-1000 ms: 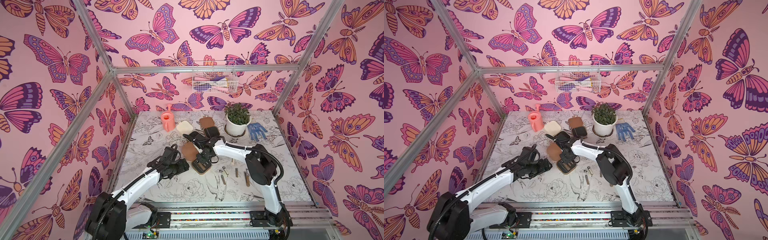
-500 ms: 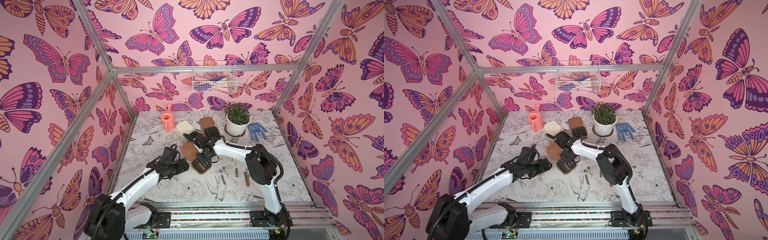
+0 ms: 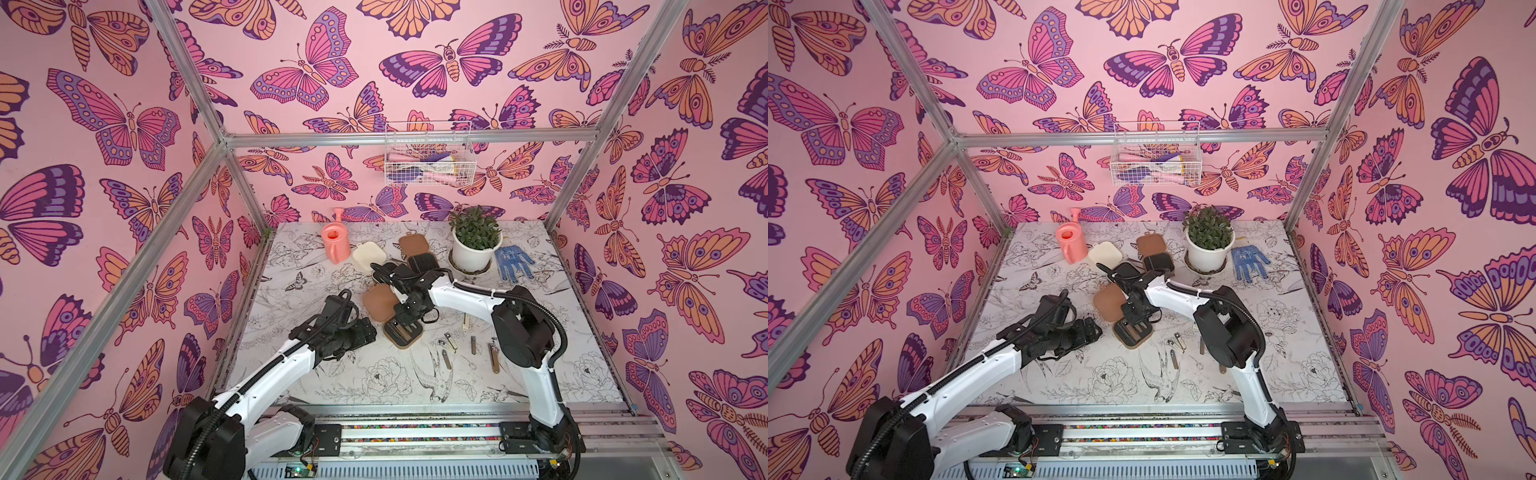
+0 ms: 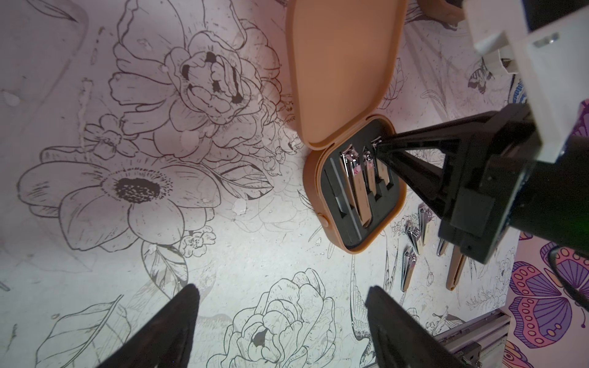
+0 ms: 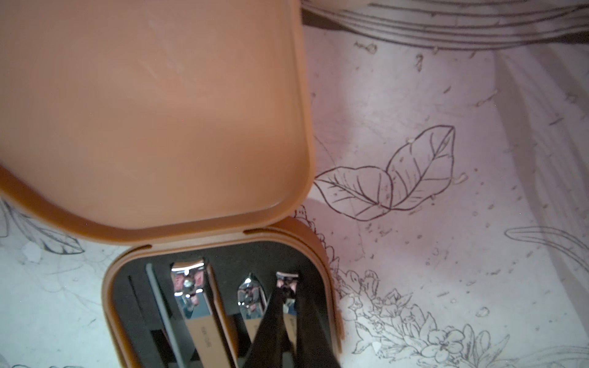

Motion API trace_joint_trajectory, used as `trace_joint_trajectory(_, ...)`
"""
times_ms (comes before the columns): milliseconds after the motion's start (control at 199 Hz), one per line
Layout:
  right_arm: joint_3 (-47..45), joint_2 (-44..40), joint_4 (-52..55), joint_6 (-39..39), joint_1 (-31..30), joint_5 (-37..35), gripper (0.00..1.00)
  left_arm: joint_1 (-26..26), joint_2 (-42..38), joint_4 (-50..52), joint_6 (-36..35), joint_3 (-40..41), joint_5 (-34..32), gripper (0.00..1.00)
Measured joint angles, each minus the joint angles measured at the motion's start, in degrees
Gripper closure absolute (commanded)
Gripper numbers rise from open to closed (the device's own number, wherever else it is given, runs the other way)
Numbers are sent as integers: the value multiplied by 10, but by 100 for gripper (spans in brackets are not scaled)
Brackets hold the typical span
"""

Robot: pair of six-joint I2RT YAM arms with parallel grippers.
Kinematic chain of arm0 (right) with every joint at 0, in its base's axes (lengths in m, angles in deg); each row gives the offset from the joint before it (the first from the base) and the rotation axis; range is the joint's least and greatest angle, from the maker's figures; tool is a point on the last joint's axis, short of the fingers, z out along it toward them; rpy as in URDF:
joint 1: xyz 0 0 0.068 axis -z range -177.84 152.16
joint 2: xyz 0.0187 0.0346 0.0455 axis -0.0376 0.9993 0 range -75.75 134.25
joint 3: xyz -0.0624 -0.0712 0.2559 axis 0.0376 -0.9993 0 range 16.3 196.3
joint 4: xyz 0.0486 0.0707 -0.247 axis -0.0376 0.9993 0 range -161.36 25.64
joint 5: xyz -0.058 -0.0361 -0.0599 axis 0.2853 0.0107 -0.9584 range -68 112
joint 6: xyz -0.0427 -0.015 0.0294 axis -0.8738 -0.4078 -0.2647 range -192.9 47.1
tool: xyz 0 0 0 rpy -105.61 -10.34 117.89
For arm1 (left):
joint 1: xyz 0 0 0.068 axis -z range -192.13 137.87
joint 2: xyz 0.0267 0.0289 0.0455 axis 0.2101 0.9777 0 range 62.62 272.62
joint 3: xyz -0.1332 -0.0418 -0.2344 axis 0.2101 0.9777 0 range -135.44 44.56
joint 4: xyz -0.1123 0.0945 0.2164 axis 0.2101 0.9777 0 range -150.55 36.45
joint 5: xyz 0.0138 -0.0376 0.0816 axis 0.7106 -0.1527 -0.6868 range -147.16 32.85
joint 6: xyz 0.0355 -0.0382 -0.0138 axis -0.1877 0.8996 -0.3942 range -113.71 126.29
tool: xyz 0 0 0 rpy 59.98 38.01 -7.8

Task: Organize nail clipper sets
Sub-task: Place the nail clipper in the storage box.

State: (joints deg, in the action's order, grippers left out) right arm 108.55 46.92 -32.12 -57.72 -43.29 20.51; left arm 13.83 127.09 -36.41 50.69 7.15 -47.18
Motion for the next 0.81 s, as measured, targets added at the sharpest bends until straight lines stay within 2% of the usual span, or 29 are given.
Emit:
trace_joint_trajectory(227, 0, 2, 0, 0, 0, 0, 89, 0, -9, 4, 0, 1, -6, 16)
trace_joint_trajectory(569, -6, -8, -11, 9, 1, -4, 75, 0, -9, 21, -9, -9, -11, 14)
trace_joint_trajectory(806, 18, -8, 37, 9, 17, -34, 71, -5, -6, 35, -31, -47, -23, 13)
